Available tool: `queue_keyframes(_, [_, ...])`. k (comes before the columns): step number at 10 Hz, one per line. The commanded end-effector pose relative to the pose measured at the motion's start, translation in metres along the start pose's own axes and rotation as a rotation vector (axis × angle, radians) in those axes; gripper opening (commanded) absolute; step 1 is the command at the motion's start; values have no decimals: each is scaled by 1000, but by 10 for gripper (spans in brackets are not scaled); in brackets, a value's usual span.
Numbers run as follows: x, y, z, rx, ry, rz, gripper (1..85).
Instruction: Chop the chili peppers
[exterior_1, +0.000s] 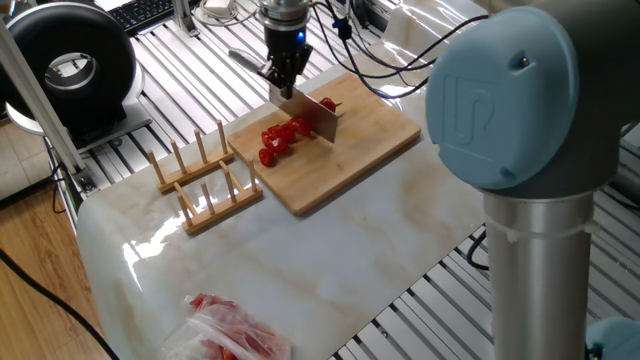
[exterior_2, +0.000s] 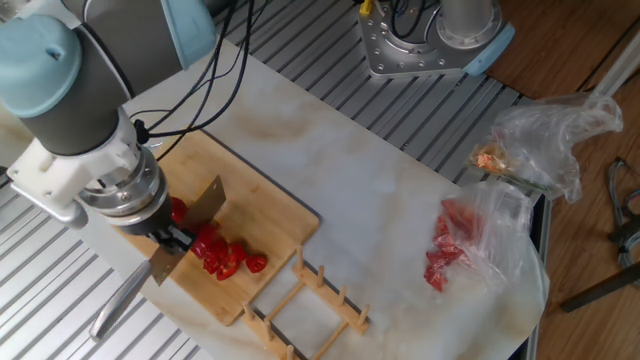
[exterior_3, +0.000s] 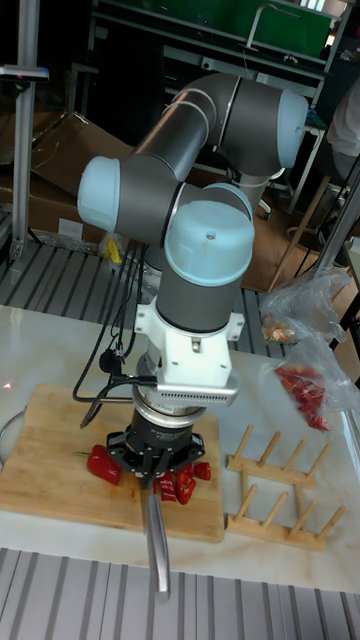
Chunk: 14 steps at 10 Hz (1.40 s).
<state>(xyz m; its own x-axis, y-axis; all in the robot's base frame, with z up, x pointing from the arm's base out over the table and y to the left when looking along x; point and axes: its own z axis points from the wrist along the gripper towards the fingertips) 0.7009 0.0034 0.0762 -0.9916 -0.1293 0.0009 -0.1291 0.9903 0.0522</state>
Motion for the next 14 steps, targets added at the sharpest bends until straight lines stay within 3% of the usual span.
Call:
queue_keyframes(1, [-8, 23, -10, -34, 2, 29, 13])
queue_keyframes(4, [-5, 27, -11, -39, 19, 38, 13])
queue_keyframes(5, [-2, 11, -13, 23, 26, 22, 13])
queue_keyframes(6, [1, 3, -17, 58, 33, 17, 13])
queue_keyframes(9, [6, 3, -35, 77, 31, 9, 13])
queue_keyframes(12, [11, -15, -50, 135, 21, -3, 13])
queue_keyframes(14, [11, -23, -60, 122, -12, -1, 13])
